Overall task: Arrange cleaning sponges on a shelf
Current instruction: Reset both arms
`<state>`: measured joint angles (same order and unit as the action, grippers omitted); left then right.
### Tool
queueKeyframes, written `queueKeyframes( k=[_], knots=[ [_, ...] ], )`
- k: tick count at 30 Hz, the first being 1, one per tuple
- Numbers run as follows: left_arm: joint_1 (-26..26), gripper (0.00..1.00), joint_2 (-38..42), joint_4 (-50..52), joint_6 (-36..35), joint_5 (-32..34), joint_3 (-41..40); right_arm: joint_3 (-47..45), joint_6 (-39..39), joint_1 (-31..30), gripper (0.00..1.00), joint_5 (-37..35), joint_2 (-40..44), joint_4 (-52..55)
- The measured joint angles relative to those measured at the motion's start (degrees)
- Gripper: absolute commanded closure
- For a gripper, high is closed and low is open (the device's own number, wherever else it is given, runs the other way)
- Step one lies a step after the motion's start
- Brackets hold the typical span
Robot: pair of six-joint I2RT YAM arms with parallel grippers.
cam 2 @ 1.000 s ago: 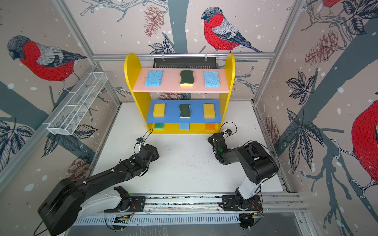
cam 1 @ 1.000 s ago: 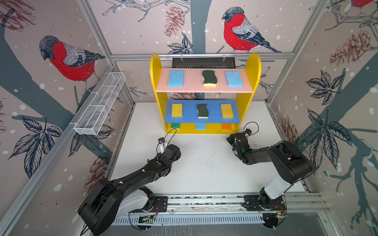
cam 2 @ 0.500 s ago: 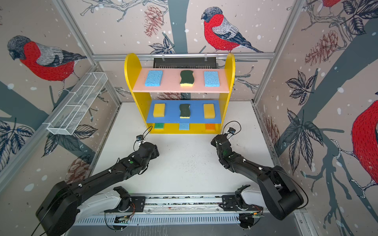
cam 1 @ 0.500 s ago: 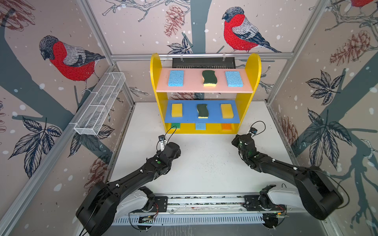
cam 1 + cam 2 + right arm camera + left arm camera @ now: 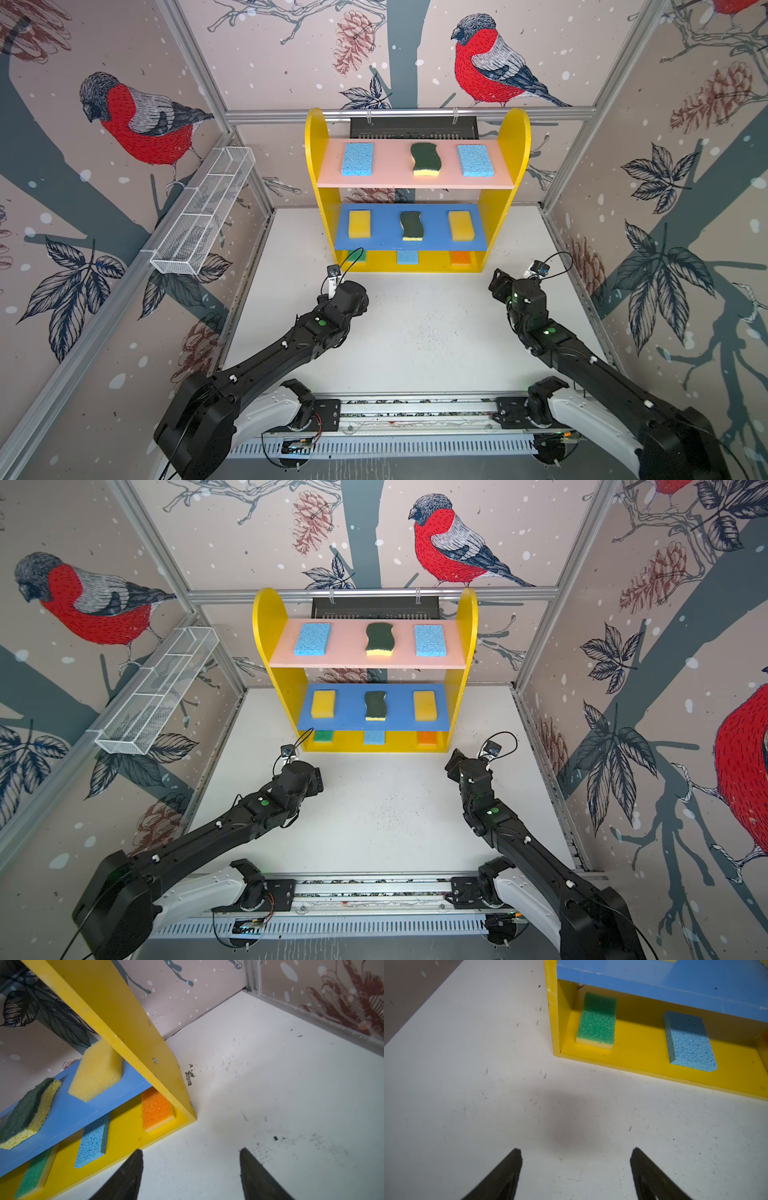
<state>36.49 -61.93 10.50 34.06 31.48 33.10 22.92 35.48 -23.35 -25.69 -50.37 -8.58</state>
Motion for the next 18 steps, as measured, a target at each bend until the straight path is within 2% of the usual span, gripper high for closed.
queueKeyframes(
  k=[5,10,14,18],
  knots=[
    [0.0,0.02,2.9,0.2,-0.2,3.9,0.7,0.2,-2.6,4.8,0.0,-0.8,3.9,1.5],
    [0.0,0.02,6.1,-1.6,-3.3,9.1,0.3,0.3,-6.1,13.5,0.0,0.2,6.1,0.7],
    [-0.3,0.02,6.9,-4.4,-7.3,13.6,-0.3,-0.6,-7.0,22.8,0.0,5.2,4.5,-2.1],
    [-2.0,0.02,8.5,-9.2,-11.8,17.3,-2.7,-2.3,-7.0,28.6,0.0,10.8,1.7,-5.2]
  ],
)
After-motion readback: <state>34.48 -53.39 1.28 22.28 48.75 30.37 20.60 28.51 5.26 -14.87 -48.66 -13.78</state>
